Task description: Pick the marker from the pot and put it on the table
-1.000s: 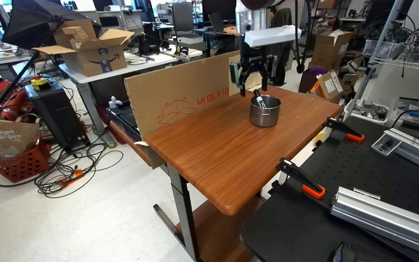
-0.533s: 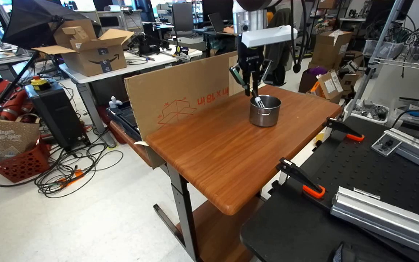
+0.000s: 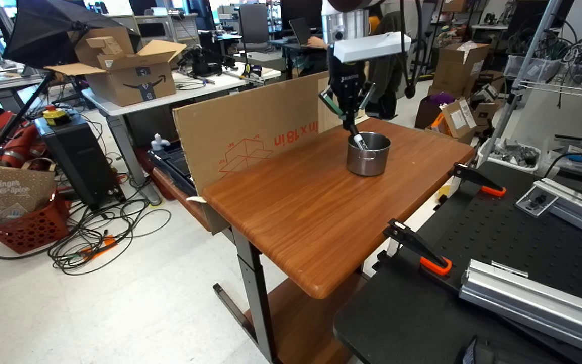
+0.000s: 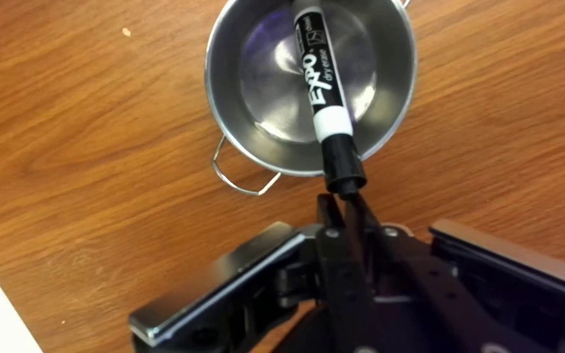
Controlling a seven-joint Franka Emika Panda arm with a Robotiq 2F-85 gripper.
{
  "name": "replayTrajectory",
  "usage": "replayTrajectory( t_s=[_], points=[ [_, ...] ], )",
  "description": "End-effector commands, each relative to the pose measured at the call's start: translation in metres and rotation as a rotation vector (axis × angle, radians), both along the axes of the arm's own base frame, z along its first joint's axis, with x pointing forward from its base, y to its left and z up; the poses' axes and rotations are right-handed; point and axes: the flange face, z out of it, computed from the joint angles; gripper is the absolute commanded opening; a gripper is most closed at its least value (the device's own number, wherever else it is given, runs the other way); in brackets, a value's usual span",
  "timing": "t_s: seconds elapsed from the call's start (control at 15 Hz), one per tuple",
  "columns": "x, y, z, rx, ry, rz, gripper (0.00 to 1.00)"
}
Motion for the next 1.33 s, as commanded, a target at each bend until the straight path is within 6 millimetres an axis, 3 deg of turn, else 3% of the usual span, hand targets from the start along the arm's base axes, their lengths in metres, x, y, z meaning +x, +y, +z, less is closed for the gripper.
replayTrajectory(
  t_s=[0.0,0.53,0.6,0.67,0.73,1.27],
  points=[
    [0.006,-0.001,-0.003,-0.024,0.032,-0.002,0.42],
    [-0.002,0.006,-0.01,-0.05,0.056,0.044,0.99],
    [-0.003,0.007,-0.011,-0.054,0.059,0.056,0.76],
    [-0.004,0.007,-0.011,-0.061,0.064,0.067,0.62],
    [-0.005,0.008,-0.012,-0.066,0.066,0.073,0.62],
    [-0.003,0.01,-0.011,-0.08,0.067,0.094,0.02]
  ],
)
